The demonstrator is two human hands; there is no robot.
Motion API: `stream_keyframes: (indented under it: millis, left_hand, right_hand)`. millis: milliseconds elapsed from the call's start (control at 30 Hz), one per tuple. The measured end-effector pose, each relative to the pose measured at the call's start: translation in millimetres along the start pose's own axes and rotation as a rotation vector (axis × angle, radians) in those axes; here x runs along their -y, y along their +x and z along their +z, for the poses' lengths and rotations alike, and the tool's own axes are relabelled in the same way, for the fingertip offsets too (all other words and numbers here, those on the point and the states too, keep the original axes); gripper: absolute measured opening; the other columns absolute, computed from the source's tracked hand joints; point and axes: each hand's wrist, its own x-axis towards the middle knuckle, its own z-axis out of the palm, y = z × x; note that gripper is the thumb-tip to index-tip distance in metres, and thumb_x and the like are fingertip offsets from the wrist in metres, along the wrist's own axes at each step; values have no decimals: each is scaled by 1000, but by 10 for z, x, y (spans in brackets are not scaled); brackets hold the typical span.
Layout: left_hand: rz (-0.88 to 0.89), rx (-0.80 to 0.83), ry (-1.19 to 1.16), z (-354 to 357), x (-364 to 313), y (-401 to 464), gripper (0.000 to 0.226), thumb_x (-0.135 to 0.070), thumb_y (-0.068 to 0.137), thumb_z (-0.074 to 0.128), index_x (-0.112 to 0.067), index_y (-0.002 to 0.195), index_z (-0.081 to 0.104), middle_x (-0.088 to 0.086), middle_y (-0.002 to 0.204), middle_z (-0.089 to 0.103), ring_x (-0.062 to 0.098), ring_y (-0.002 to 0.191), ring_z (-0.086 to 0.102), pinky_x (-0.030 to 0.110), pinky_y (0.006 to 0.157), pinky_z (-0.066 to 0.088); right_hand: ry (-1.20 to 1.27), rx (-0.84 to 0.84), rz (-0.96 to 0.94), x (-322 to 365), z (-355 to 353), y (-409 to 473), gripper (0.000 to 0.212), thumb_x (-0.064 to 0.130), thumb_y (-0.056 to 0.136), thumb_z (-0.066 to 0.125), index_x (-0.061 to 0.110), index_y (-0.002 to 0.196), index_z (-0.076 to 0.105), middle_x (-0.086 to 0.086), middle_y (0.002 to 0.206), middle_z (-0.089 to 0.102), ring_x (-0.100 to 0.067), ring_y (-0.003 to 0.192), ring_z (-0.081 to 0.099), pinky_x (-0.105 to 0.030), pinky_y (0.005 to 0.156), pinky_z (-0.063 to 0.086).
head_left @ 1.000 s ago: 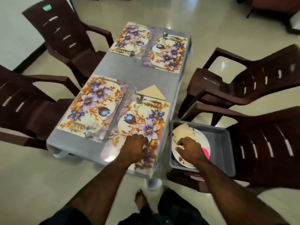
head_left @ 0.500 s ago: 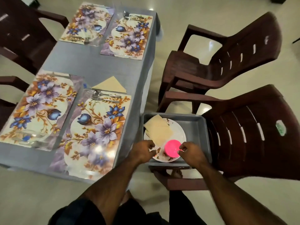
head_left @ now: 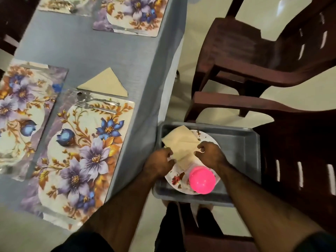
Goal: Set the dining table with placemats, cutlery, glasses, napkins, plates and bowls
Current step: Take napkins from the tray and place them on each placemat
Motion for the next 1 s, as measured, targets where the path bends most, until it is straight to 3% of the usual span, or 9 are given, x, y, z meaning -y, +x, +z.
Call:
stream_keyframes:
  millis: [133, 200, 367, 500, 567, 633, 700, 867, 1000]
  left_hand:
    - [74, -78, 81, -117, -85, 599, 55, -33, 93, 72, -14, 143, 56, 10, 144, 58, 31, 128, 58, 37, 107, 46]
    - [88, -75, 145, -116, -138, 865, 61, -31, 94, 70, -10, 147, 49, 13, 149, 53, 32, 134, 54, 37, 110, 42]
    - [3, -32, 275, 10, -177, 1250, 61, -25, 92, 74, -9, 144, 48, 14, 146, 56, 29, 134, 55, 37, 112, 43]
    - [-39, -141, 292, 43, -244, 1288, 39, -19, 91, 71, -15, 129, 63, 10, 125, 69, 30, 118, 67, 38, 97, 54]
    - [-52, -133, 266, 54, -255, 1290, 31, -21, 91, 72, -17, 122, 70, 8, 116, 74, 29, 110, 70, 38, 90, 58]
    - [-50, -109, 258, 48, -273, 1278, 18, -24, 91, 75, -19, 109, 77, 3, 104, 77, 25, 100, 73, 33, 80, 59]
    - [-23, -85, 231, 44, -277, 1248, 12, -24, 89, 77, -19, 99, 79, 0, 96, 78, 22, 93, 73, 30, 79, 60]
    - [31, -65, 45, 36, -201, 1146, 11, -18, 83, 75, -22, 85, 65, -5, 86, 71, 19, 83, 68, 33, 79, 60]
    - [28, -25, -246, 69, -104, 1027, 26, -25, 83, 81, -31, 99, 61, -6, 91, 74, 16, 86, 71, 38, 81, 62]
  right_hand:
    - [-63, -69, 36, 56, 155, 586, 66, 47, 81, 72, 26, 142, 57, -10, 139, 60, -36, 124, 60, -47, 103, 53]
    - [-49, -83, 34, 82, 223, 810, 68, 48, 80, 71, 27, 142, 56, -11, 138, 63, -38, 124, 60, -47, 103, 53]
    - [128, -220, 54, 76, 359, 955, 42, 39, 81, 79, 26, 120, 74, -3, 108, 75, -29, 102, 70, -37, 91, 57]
    - [130, -175, -10, 65, 438, 893, 36, 34, 78, 84, 29, 113, 74, -1, 112, 68, -25, 95, 68, -38, 88, 57]
    - [124, -178, -6, 64, 418, 896, 21, 34, 77, 85, 32, 92, 70, 0, 106, 66, -25, 89, 67, -39, 84, 57]
    - [119, -170, 0, 59, 380, 894, 27, 33, 76, 86, 34, 76, 59, 1, 103, 63, -26, 85, 66, -38, 82, 56]
    - [127, -165, -10, 47, 341, 874, 34, 32, 76, 88, 36, 70, 55, 2, 102, 59, -25, 84, 64, -36, 80, 55]
    - [192, -116, -130, -147, 293, 824, 14, 27, 86, 81, 24, 85, 68, 7, 89, 69, -20, 81, 64, -39, 82, 56]
    - [407, -72, -164, -224, 188, 615, 10, 18, 95, 72, 22, 103, 73, 9, 98, 78, -15, 93, 73, -40, 89, 59]
